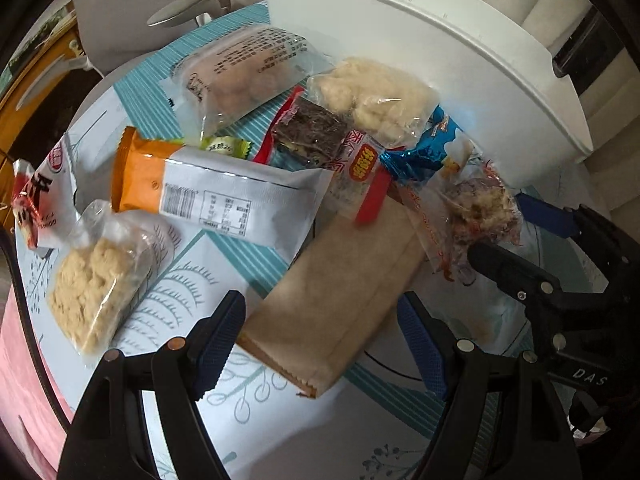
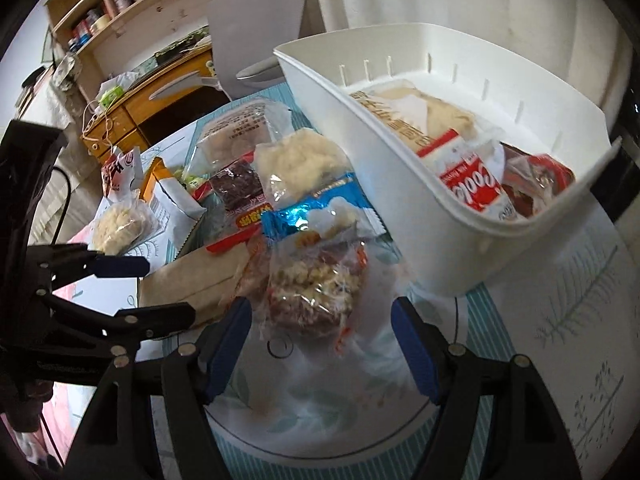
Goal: Organize snacks
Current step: 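Grasp the brown paper bag with the left gripper while the right grasps the clear nut bag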
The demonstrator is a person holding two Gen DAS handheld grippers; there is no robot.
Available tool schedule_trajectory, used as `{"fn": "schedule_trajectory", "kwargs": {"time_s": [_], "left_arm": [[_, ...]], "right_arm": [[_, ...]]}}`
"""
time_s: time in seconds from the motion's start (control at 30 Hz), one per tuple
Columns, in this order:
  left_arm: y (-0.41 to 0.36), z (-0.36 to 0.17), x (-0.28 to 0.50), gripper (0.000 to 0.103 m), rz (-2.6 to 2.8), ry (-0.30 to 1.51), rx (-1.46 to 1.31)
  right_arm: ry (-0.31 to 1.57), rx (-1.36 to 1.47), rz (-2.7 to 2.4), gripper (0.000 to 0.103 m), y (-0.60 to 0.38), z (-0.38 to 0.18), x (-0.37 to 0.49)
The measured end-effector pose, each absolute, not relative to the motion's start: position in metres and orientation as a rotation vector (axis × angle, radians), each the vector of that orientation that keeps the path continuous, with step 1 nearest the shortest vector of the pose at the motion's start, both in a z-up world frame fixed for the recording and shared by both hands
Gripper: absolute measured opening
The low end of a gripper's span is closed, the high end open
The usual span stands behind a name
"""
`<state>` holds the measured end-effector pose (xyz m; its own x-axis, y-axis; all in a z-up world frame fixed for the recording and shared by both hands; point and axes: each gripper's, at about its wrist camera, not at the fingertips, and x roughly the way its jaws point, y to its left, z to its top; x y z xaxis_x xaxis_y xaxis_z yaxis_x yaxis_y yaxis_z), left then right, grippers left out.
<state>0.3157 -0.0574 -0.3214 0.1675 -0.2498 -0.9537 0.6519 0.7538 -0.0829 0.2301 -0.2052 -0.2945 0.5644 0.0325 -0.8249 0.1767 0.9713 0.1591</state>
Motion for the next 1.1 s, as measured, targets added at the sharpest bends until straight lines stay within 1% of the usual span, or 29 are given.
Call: {"fn": "schedule_trajectory", "kwargs": {"time_s": [0.4,0.47,0.5,0.57,0.6,0.67,0.7,0.73,0.9,1.1], "left_arm": [[-0.088,-0.333,0.317,0.077,-0.680,1.216,0.463],[-0.095,-0.332,0.313,0.075,-0.685,1.202,0.481],[-0.100,-0.332,0.312,0.072,-0.698,1.191,0.493],[-0.106,-0.333,0.311,0.068,-0.700,1.194,0.494],[-0.109,-0.332,0.311,0.066,-0.696,1.199,0.493],[-0.111,-0.332,0.310,0.064,-0.696,1.199,0.497],[-0.114,-0.332,0.309,0.064,-0.693,1.202,0.499],[-0.116,-0.332,0.309,0.063,-0.690,1.208,0.499],[-0.117,-0.323,0.304,0.058,-0.661,1.242,0.493],[-0.106,-0.321,0.286,0.057,-0.637,1.267,0.477]], "right_arm": [[0.964,0.226,-0.066,0.073,-0.213,-0.305,0.241],[0.961,0.233,-0.054,0.073,-0.216,-0.305,0.241],[0.958,0.240,-0.049,0.073,-0.217,-0.305,0.241],[0.953,0.255,-0.041,0.070,-0.219,-0.305,0.241],[0.950,0.268,-0.035,0.067,-0.221,-0.305,0.240],[0.949,0.283,-0.020,0.058,-0.222,-0.305,0.240],[0.952,0.285,-0.007,0.051,-0.222,-0.305,0.240],[0.956,0.285,0.005,0.047,-0.221,-0.304,0.241],[0.968,0.319,0.015,0.047,-0.223,-0.304,0.240],[0.987,0.354,-0.002,0.047,-0.234,-0.303,0.235]]}}
